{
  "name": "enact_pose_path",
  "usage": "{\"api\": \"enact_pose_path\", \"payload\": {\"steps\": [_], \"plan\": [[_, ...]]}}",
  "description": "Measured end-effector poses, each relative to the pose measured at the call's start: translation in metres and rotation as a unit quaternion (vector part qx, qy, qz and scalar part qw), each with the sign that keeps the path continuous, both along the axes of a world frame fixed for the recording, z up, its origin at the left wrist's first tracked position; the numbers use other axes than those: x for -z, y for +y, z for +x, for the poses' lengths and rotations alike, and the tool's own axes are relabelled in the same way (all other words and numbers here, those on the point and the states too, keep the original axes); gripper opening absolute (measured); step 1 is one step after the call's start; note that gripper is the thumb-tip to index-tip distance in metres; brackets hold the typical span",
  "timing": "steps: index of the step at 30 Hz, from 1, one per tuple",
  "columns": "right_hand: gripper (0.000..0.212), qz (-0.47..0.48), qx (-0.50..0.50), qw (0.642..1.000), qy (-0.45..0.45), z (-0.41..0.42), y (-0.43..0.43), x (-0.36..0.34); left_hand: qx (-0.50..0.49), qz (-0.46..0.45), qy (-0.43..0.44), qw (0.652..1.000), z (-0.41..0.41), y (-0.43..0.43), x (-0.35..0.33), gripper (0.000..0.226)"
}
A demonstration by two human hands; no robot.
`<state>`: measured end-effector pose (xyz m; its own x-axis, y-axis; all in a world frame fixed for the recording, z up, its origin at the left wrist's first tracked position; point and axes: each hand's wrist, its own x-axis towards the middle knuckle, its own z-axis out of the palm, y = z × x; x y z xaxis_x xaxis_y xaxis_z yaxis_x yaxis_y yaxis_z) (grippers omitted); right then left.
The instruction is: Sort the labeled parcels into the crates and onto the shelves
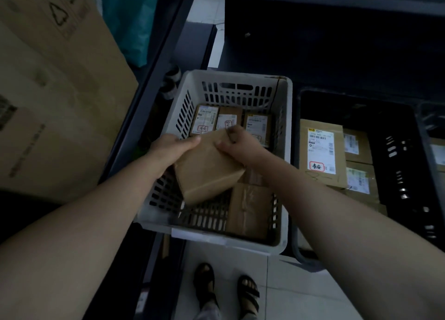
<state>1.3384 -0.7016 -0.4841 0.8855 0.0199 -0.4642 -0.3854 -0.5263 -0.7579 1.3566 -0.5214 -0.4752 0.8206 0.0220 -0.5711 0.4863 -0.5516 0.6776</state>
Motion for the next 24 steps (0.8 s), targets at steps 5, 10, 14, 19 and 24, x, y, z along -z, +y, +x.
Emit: {"api": "enact_pose_path", "payload": {"steps": [5,10,14,19,24], "plan": [[0.058,0.0,0.024,0.997,-0.076,-0.001,-0.014,-0.008,0.0,-0.006,-0.084,0.996,-0.002,-0.018,-0.001,0.044],[0.044,0.027,0.075,0.994,-0.08,-0.01,-0.03,-0.003,0.012,-0.02,-0.164,0.986,-0.002,-0.033,0.009,0.035],[0.026,0.005,0.165,0.981,-0.101,-0.007,-0.038,0.014,0.029,-0.034,-0.185,0.982,0.008,-0.057,0.028,0.022],[0.029,-0.15,0.141,0.974,-0.098,-0.019,-0.051,0.04,0.069,-0.115,-0.089,0.987,0.007,-0.088,0.057,0.069],[0.024,-0.377,-0.141,0.912,0.082,-0.018,-0.047,0.051,0.094,-0.024,0.036,0.995,0.011,-0.104,0.099,0.094]]}}
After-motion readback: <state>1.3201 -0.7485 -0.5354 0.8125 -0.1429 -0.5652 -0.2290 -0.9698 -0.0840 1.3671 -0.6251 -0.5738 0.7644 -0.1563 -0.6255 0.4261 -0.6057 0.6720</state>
